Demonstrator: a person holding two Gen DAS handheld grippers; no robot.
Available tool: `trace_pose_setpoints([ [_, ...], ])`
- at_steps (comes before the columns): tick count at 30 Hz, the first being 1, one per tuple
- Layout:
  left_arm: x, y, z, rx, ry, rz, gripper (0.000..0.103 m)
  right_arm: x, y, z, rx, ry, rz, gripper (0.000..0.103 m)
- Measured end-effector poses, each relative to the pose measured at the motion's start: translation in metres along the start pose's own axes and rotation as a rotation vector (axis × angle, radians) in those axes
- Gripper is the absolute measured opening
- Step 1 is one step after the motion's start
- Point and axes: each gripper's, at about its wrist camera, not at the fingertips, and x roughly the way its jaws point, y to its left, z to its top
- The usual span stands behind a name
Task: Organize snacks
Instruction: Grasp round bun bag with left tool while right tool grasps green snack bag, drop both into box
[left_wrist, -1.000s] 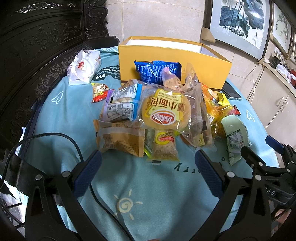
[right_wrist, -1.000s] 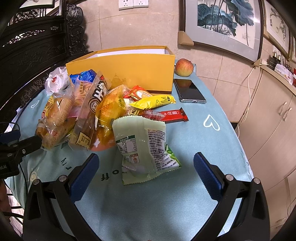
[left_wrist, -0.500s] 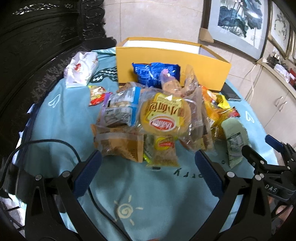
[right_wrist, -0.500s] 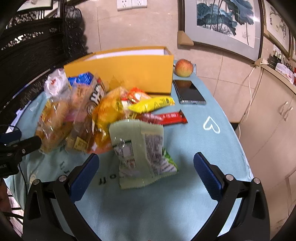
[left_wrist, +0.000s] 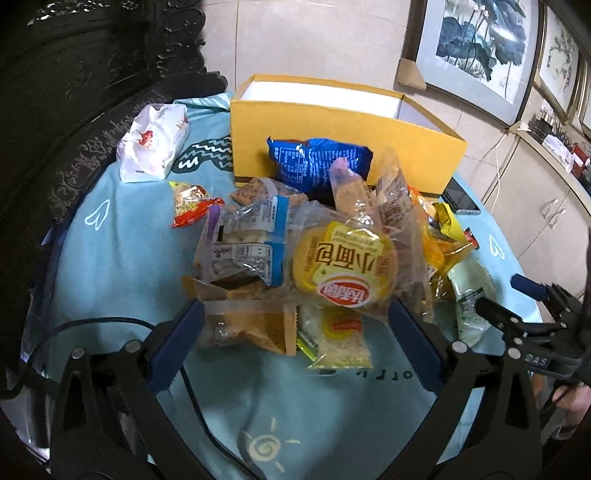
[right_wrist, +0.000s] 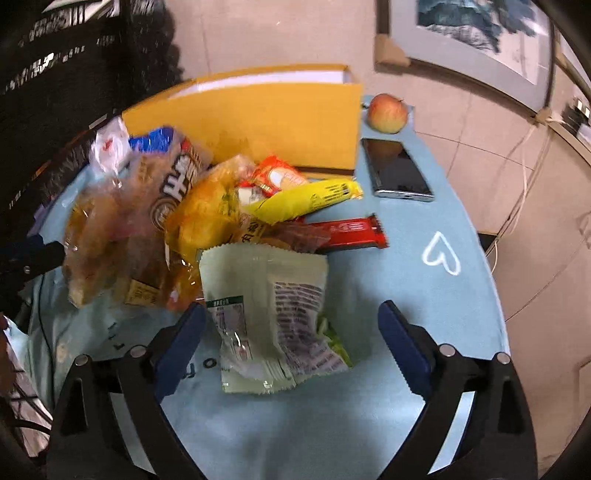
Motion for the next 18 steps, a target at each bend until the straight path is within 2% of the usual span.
trace_pose_setpoints([
  [4,0.006,0.003,0.002,0.004,0.013,-0.006,0.101,0.024,0.008,0.006,-0.025,0.061,0.008,0.095],
  [5,0.006,0.003,0.003,0.005,0.011,-0.01,0.101,0.029,0.01,0.007,-0.036,0.072,0.0,0.092],
  [6,0.007,0.002,0.005,0.011,0.01,-0.014,0.101,0.036,0.011,0.006,-0.046,0.086,0.016,0.086],
  [7,0.007,0.001,0.006,0.015,0.01,-0.018,0.101,0.042,0.01,0.005,-0.04,0.112,0.052,0.074],
  [8,0.008,-0.002,0.007,0.023,0.015,-0.029,0.101,0.043,0.008,0.004,-0.031,0.11,0.066,0.07],
  [9,0.009,-0.005,0.007,0.028,0.02,-0.042,0.101,0.041,0.007,0.003,-0.029,0.1,0.081,0.061],
  [11,0.014,-0.012,0.009,0.041,0.041,-0.08,0.101,0.038,0.001,0.002,-0.011,0.097,0.133,0.054],
  [13,0.018,-0.018,0.011,0.05,0.046,-0.093,0.101,0.035,-0.013,0.0,0.038,0.094,0.189,0.052],
  [18,0.032,-0.026,0.019,0.01,0.072,-0.125,0.101,0.023,-0.034,-0.007,0.087,0.063,0.23,0.052],
])
